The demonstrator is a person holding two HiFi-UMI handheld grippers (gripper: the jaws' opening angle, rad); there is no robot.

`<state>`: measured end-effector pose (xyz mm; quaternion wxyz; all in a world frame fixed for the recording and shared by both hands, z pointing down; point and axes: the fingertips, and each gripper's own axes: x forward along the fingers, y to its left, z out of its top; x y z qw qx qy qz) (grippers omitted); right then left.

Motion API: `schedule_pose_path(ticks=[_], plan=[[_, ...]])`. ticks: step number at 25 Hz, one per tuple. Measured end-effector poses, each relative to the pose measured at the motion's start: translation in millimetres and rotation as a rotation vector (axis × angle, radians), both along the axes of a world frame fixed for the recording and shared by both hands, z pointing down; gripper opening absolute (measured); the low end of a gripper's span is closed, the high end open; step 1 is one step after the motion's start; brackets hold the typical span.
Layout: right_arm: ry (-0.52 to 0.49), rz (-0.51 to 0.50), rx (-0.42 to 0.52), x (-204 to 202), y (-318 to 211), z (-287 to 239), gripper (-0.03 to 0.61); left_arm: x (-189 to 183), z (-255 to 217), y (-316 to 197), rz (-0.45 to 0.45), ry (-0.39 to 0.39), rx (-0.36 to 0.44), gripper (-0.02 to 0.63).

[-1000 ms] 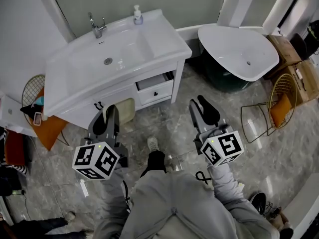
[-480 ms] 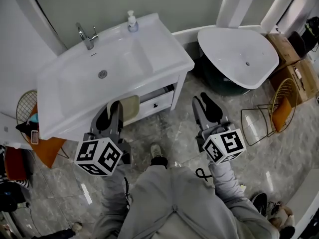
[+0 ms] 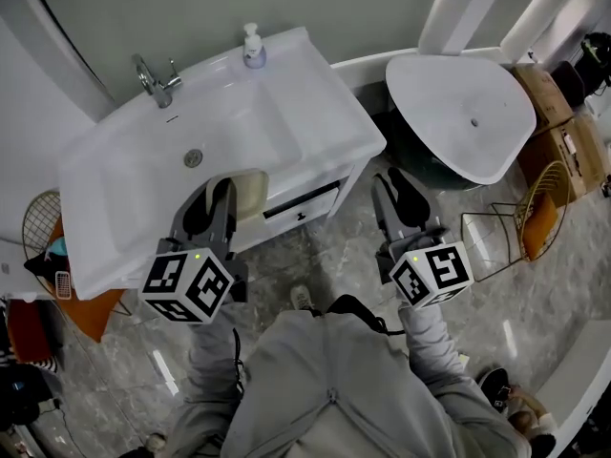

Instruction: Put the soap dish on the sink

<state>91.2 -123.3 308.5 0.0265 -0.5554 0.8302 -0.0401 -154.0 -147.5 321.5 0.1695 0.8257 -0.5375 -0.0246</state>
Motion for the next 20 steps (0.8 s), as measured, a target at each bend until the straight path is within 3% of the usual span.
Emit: schedule_pose_path(ticks=[10, 20], plan=[[0.005, -0.012, -0.026, 2, -71, 10, 0.086, 1, 15, -73, -0.003, -0.019, -0.037, 0.095], [0.009, -0.096, -0.044, 0, -173, 20, 0.086, 12, 38, -158, -0.049, -0.018, -0.088, 0.095]])
